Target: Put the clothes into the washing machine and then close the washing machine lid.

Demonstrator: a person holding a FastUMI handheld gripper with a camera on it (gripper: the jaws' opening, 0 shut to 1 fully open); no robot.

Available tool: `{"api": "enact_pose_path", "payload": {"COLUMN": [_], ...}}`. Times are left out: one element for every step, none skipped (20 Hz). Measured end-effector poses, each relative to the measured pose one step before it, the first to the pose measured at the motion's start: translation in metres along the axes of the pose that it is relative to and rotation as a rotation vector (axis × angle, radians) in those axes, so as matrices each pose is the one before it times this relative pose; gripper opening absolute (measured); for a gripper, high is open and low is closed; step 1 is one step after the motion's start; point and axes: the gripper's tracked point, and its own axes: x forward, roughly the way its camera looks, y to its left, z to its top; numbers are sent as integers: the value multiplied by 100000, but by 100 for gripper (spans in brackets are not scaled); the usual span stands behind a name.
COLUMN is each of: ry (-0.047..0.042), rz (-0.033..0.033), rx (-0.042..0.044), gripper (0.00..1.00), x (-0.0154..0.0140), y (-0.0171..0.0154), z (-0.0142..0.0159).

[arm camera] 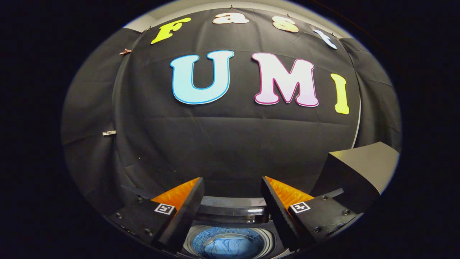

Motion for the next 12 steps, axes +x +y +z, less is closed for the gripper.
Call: {"api": "enact_pose_path", "payload": {"ry": [0, 249, 226, -10, -96, -386, -342, 61, 442, 800, 2274, 5941], "rz": [-302, -287, -98, -60, -32, -139, -110, -213, -103, 156, 7, 133], "rx": [73, -28, -93, 48, -22, 150, 68, 265, 128, 82, -239, -1142], "gripper": [100, 100, 100, 100, 100, 100, 100, 100, 100, 100, 100, 99], "x": [-87, -154, -124, -182, -211, -295, -96, -217, -115, -108, 298, 275], "y": [-5, 38, 35, -7, -52, 81, -93, 25, 74, 132, 76, 167], "z": [-127, -154, -133, -108, -203, -193, -130, -188, -279, -488, -931, -1871]}}
